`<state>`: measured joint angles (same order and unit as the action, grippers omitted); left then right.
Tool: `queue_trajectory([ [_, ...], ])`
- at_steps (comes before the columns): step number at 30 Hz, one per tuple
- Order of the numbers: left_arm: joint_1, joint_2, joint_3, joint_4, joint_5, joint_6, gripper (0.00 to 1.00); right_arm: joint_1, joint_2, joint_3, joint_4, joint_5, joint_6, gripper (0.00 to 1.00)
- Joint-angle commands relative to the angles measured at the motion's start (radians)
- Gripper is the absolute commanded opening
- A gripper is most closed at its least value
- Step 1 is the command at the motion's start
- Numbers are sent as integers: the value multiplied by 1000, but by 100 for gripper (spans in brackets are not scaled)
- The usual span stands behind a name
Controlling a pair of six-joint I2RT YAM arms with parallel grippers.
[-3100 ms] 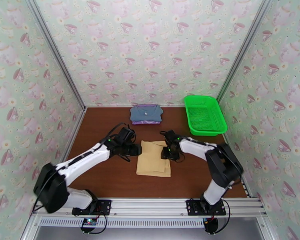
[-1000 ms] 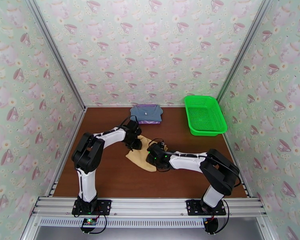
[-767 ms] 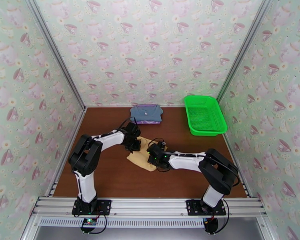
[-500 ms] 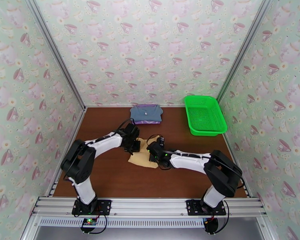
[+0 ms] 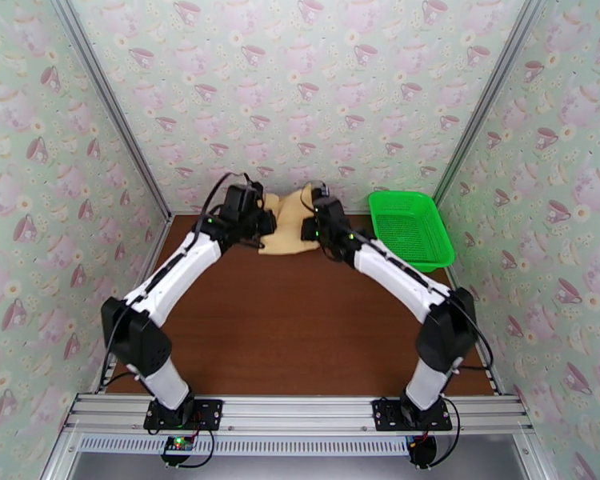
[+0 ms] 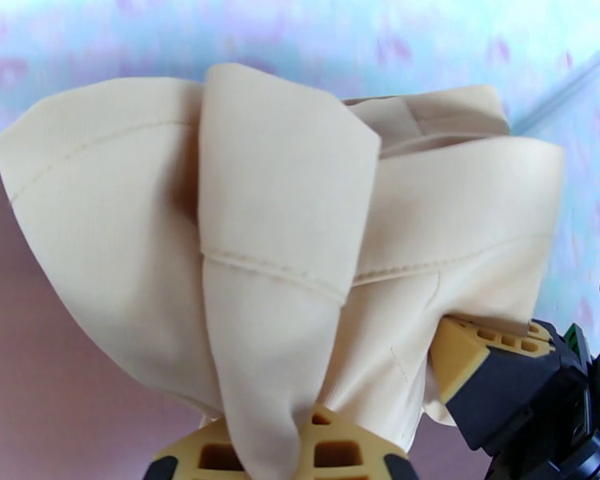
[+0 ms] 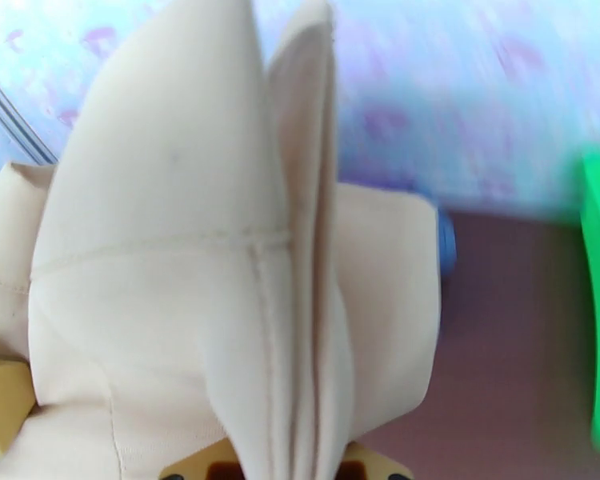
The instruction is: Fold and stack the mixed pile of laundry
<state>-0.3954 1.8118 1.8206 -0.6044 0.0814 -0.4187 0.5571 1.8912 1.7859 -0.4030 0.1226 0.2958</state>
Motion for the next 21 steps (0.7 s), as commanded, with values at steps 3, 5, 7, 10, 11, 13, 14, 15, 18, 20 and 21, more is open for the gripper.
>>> queue_trajectory([
  [3,91,297,284,-5,53,56,0,-127,343,371,-182,-52,-158,0],
  [5,105,423,421,-6,73,77,0,-158,455,508,-201,-89,-149,0],
  [7,121,570,579,-20,80,96,0,-184,565,639,-204,-116,-131,0],
  [10,143,750,762,-7,107,62,0,-217,696,806,-213,-152,-86,0],
  [11,150,788,794,5,119,44,0,-225,724,834,-205,-162,-74,0],
  [13,158,838,812,39,125,17,0,-239,766,858,-178,-178,-46,0],
  [14,160,848,808,48,123,14,0,-242,777,857,-167,-184,-37,0],
  [15,163,854,796,58,119,12,0,-244,790,857,-159,-191,-31,0],
  [18,171,849,731,97,115,9,0,-244,826,856,-154,-201,-17,0],
  [20,179,852,703,114,115,2,0,-244,847,855,-152,-205,-2,0],
  [21,181,858,698,118,120,0,0,-244,854,852,-153,-203,6,0],
])
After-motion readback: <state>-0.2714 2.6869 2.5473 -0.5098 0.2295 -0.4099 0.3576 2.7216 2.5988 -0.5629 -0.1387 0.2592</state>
